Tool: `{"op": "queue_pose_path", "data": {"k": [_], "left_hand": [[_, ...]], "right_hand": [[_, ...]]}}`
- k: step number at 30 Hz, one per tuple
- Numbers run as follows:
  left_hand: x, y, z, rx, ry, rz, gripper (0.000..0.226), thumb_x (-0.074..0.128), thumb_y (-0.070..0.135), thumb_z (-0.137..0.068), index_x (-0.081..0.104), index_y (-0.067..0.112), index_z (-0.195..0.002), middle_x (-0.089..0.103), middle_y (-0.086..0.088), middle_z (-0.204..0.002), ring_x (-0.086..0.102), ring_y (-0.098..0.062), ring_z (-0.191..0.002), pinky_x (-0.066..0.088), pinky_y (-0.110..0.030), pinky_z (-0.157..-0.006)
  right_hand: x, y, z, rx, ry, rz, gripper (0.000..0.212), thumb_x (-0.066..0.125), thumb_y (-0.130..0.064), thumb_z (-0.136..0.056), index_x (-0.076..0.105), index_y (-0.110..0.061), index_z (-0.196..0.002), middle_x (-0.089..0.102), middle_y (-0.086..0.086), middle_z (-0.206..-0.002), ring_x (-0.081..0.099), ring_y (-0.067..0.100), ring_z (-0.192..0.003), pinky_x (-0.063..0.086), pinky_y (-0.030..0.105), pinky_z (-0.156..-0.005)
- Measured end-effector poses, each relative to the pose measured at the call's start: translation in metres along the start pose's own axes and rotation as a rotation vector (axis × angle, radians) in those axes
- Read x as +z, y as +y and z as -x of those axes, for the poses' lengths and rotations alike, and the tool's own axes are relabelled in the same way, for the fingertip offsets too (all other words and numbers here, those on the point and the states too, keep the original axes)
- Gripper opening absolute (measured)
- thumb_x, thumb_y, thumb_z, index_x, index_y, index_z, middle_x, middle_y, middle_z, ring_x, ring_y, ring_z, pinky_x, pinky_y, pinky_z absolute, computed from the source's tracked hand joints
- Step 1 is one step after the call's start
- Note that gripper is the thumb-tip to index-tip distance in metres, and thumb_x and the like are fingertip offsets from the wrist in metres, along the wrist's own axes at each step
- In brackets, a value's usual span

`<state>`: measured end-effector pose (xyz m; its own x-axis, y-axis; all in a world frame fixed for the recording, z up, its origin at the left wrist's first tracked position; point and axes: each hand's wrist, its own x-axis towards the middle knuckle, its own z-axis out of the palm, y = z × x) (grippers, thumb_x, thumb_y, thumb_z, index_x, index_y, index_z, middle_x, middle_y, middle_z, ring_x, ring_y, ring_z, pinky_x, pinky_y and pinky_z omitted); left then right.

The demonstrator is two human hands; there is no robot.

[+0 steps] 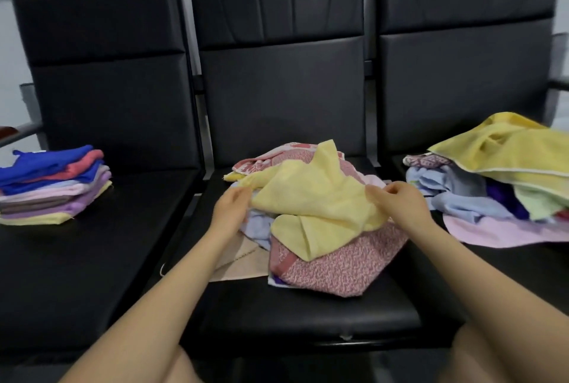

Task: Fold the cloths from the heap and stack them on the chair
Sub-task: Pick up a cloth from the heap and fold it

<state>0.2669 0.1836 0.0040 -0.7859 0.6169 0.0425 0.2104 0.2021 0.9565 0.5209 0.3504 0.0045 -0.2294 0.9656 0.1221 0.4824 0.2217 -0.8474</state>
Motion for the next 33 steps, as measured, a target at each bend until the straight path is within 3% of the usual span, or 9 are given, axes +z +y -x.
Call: {"op": "queue_pose_path", "data": {"k": [3,5,8,13,18,20,23,29,33], "left_hand": [[0.017,0.010,-0.008,0.150,-0.054,-0.124,0.030,0.051,0.033,-0.099,0.064,0.015,-0.119,0.061,0.003,-0.114,0.055,-0.014,-0.104,0.042,-0.028,-0.085],[0.032,0.014,-0.011,0.193,-0.124,-0.258,0.025,0.054,0.037,-0.096,0.063,0.014,-0.092,0.060,0.003,-0.090,0.054,-0.014,-0.085,0.040,-0.029,-0.071],[0.045,0.010,-0.008,0.227,-0.119,-0.352,0.038,0.055,0.039,-0.094,0.046,0.011,-0.070,0.045,-0.001,-0.068,0.042,-0.014,-0.065,0.031,-0.032,-0.061],[0.025,0.019,0.002,0.262,0.008,-0.243,0.042,0.049,0.029,-0.100,0.044,0.011,-0.062,0.042,0.006,-0.058,0.038,-0.007,-0.057,0.028,-0.026,-0.055],[-0.010,0.031,0.021,0.380,0.114,-0.225,0.044,0.047,0.029,-0.099,0.047,0.002,-0.064,0.040,-0.003,-0.058,0.037,-0.014,-0.059,0.029,-0.033,-0.059],[-0.022,0.038,0.034,0.433,0.175,-0.238,0.040,0.045,0.032,-0.100,0.060,0.005,-0.076,0.054,-0.007,-0.066,0.047,-0.014,-0.063,0.035,-0.033,-0.059],[-0.042,0.053,0.060,0.516,0.285,-0.236,0.028,0.043,0.031,-0.102,0.061,0.017,-0.085,0.057,0.003,-0.085,0.052,-0.003,-0.072,0.037,-0.019,-0.061],[-0.069,0.055,0.096,0.169,0.110,0.351,0.025,0.047,0.029,-0.099,0.071,0.020,-0.099,0.072,-0.003,-0.103,0.067,-0.017,-0.094,0.052,-0.029,-0.077],[-0.076,0.042,0.103,-0.122,0.002,0.180,0.023,0.052,0.025,-0.095,0.066,0.013,-0.108,0.069,-0.008,-0.101,0.064,-0.021,-0.083,0.050,-0.024,-0.065]], "right_hand": [[0.003,-0.002,0.005,0.088,-0.252,0.127,0.046,0.066,-0.052,-0.083,0.051,-0.011,-0.070,0.053,0.005,-0.070,0.053,0.022,-0.068,0.040,0.029,-0.056],[0.009,0.001,0.006,0.114,-0.367,0.124,0.041,0.065,-0.049,-0.086,0.058,-0.009,-0.093,0.059,0.007,-0.091,0.055,0.022,-0.081,0.043,0.028,-0.061],[0.012,0.004,0.006,0.010,-0.336,0.004,0.036,0.063,-0.036,-0.091,0.068,-0.005,-0.109,0.066,0.009,-0.104,0.058,0.023,-0.096,0.041,0.029,-0.075],[0.002,0.000,0.005,-0.042,-0.216,-0.160,0.038,0.055,-0.030,-0.096,0.052,-0.004,-0.069,0.045,0.006,-0.069,0.042,0.017,-0.072,0.030,0.029,-0.058],[-0.012,-0.025,0.021,-0.192,-0.160,-0.456,0.044,0.060,-0.028,-0.095,0.060,0.016,-0.089,0.050,0.022,-0.074,0.045,0.016,-0.075,0.036,0.032,-0.066],[-0.016,-0.037,0.030,-0.259,-0.137,-0.523,0.029,0.060,-0.026,-0.095,0.070,0.002,-0.092,0.064,0.023,-0.084,0.054,0.013,-0.082,0.044,0.033,-0.071],[-0.021,-0.055,0.045,-0.318,-0.160,-0.605,0.017,0.056,-0.025,-0.097,0.070,-0.019,-0.105,0.070,-0.007,-0.099,0.061,0.003,-0.089,0.051,0.019,-0.074],[-0.018,-0.069,0.062,-0.295,-0.317,-0.716,0.024,0.059,-0.029,-0.095,0.069,-0.015,-0.112,0.070,0.003,-0.111,0.064,0.016,-0.103,0.053,0.033,-0.086],[-0.020,-0.073,0.071,-0.316,-0.359,-0.720,0.018,0.063,-0.027,-0.092,0.073,-0.015,-0.102,0.072,0.002,-0.103,0.066,0.016,-0.099,0.053,0.032,-0.084]]}}
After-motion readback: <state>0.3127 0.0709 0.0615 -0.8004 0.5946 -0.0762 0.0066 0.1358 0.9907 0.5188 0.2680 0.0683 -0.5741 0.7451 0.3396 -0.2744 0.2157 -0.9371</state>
